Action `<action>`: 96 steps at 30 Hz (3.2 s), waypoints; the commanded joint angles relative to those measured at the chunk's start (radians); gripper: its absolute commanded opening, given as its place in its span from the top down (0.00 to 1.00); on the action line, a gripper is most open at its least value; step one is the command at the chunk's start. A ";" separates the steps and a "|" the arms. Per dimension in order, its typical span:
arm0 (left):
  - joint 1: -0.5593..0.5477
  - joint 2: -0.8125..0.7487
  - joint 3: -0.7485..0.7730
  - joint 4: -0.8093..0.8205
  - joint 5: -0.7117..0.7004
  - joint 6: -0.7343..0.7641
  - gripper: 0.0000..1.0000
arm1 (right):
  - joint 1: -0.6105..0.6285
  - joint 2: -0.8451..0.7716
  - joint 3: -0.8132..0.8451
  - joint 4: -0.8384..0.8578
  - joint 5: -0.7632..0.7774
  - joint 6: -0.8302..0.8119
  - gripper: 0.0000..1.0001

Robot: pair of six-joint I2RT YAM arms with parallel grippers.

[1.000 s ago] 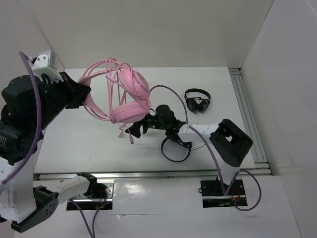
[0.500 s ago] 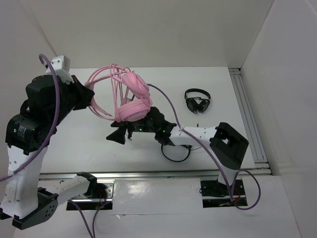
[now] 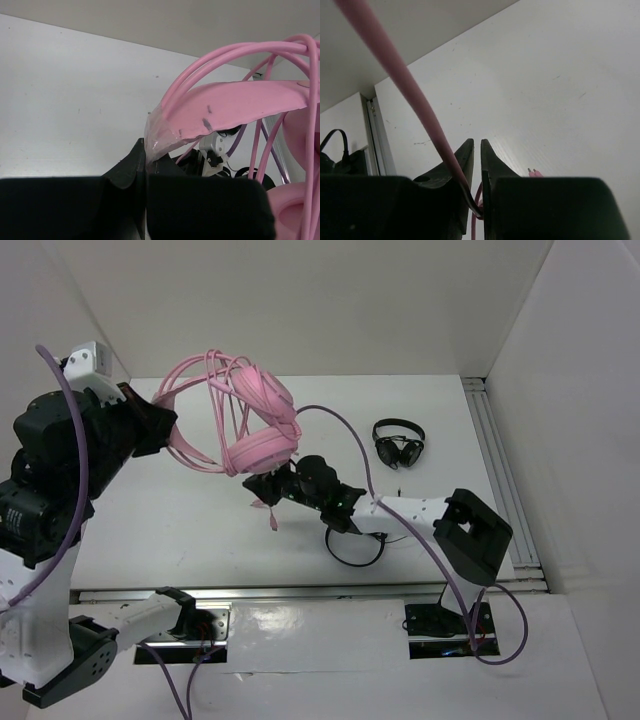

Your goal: Wrap the headphones

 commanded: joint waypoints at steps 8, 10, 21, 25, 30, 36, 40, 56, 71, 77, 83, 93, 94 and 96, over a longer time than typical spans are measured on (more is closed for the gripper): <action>-0.001 -0.011 0.098 0.138 0.046 -0.098 1.00 | -0.069 -0.094 -0.066 0.226 -0.030 0.070 0.65; -0.001 -0.011 0.098 0.138 0.046 -0.098 1.00 | -0.069 -0.048 -0.022 0.160 -0.029 0.059 0.70; -0.001 0.046 0.200 0.128 0.127 -0.116 1.00 | -0.069 0.202 0.030 0.218 -0.138 0.074 0.48; -0.001 0.055 0.228 0.119 0.096 -0.107 1.00 | -0.069 0.262 0.052 0.250 -0.157 0.099 0.37; -0.001 0.080 0.312 0.084 0.061 -0.093 1.00 | -0.069 0.290 -0.019 0.331 -0.157 0.117 0.32; -0.001 0.080 0.257 0.105 0.072 -0.102 1.00 | -0.078 0.278 -0.007 0.319 -0.157 0.108 0.32; -0.001 0.069 0.245 0.115 0.081 -0.102 1.00 | -0.088 0.245 -0.007 0.319 -0.146 0.099 0.25; -0.001 0.032 0.183 0.142 0.113 -0.154 1.00 | -0.067 0.275 -0.056 0.546 -0.096 0.151 0.38; -0.001 0.023 0.171 0.151 0.142 -0.165 1.00 | -0.023 0.250 -0.016 0.460 0.127 -0.004 0.37; -0.001 0.023 0.191 0.151 0.139 -0.165 1.00 | -0.013 0.298 0.043 0.413 0.113 -0.024 0.70; -0.001 0.043 0.193 0.142 0.121 -0.165 1.00 | -0.013 0.331 0.043 0.425 0.072 0.001 1.00; 0.042 0.264 0.196 0.153 -0.106 -0.049 1.00 | 0.066 0.199 -0.141 0.350 0.073 -0.001 1.00; 0.072 0.282 0.196 0.170 -0.118 -0.049 1.00 | 0.077 0.186 -0.169 0.329 0.073 -0.011 1.00; 0.104 0.327 0.187 0.190 -0.152 -0.038 1.00 | 0.126 0.131 -0.198 0.302 0.073 -0.028 1.00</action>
